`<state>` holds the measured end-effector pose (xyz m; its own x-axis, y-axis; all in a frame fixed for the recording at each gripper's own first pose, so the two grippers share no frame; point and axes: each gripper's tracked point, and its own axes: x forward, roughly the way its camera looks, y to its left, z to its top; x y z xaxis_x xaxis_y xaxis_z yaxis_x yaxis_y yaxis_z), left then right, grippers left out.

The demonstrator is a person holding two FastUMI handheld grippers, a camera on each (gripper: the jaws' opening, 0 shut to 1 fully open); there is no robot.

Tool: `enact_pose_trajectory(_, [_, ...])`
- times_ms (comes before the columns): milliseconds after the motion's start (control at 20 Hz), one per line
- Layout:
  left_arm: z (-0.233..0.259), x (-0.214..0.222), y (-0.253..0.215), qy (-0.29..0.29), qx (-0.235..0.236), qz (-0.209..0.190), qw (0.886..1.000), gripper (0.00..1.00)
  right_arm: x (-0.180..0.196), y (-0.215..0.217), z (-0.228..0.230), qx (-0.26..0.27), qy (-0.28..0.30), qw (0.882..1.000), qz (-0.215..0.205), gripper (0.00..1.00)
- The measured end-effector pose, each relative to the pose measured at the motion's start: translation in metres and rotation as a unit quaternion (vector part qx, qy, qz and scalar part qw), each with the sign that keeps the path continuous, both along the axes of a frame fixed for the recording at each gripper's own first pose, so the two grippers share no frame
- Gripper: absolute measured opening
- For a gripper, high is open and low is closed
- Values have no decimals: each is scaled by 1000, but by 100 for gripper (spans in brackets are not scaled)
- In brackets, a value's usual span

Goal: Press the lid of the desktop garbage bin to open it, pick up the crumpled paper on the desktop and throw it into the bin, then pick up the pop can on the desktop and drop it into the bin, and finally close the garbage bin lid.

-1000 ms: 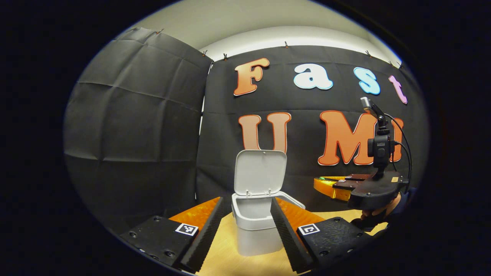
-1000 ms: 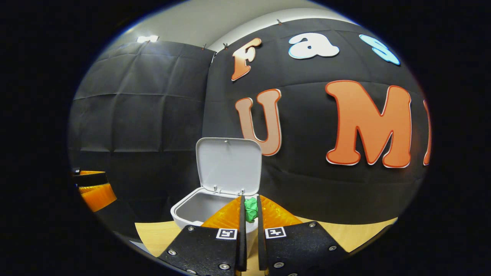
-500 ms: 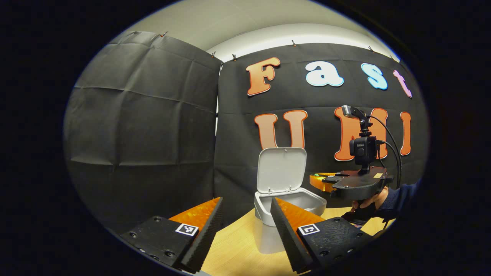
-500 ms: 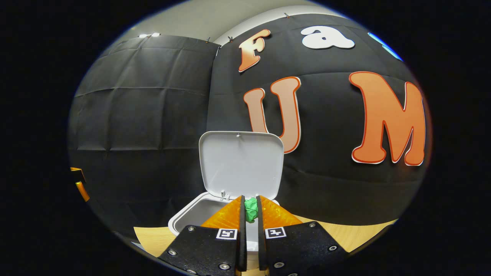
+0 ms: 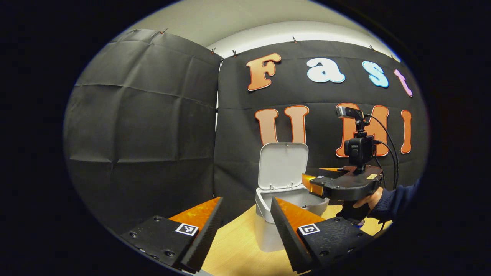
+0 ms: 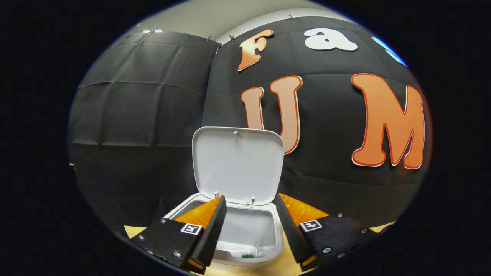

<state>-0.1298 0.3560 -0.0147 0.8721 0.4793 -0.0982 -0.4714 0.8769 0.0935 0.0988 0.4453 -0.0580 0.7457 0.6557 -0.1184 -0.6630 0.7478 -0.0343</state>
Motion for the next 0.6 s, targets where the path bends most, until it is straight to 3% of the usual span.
enact_pose_trajectory(50, [-1, 2, -3, -2, -1, -3, 1000, 79, 0, -4, 1, 1, -1, 1000, -2, 81])
enact_pose_trajectory(100, [-1, 5, -6, -3, -4, -6, 1000, 84, 0, -9, 3, 1, -2, 1000, -5, 96])
enact_pose_trajectory(150, [-4, 8, -7, -3, -5, -10, 1000, 84, 0, -17, 6, 1, -5, 1000, -8, 89])
enact_pose_trajectory(200, [-3, 13, -11, -3, -6, -15, 1000, 79, 0, -24, 7, 2, -9, 1000, -13, 92])
enact_pose_trajectory(250, [-4, 19, -18, -3, -6, -20, 1000, 84, 0, -33, 8, 3, -10, 1000, -18, 93])
enact_pose_trajectory(300, [-4, 24, -23, -4, -6, -24, 1000, 79, -1, -42, 9, 6, -12, 1000, -23, 94])
enact_pose_trajectory(350, [-4, 29, -30, -5, -7, -31, 999, 84, -2, -52, 10, 8, -11, 1000, -27, 94])
enact_pose_trajectory(400, [-4, 36, -37, -8, -10, -39, 999, 79, -3, -63, 7, 5, -6, 999, -34, 94])
enact_pose_trajectory(500, [-8, 49, -53, -11, -18, -55, 998, 84, -4, -89, 8, 8, -2, 999, -49, 94])
enact_pose_trajectory(600, [-13, 62, -72, -10, -23, -74, 997, 81, -6, -115, 15, 16, -10, 998, -65, 94])
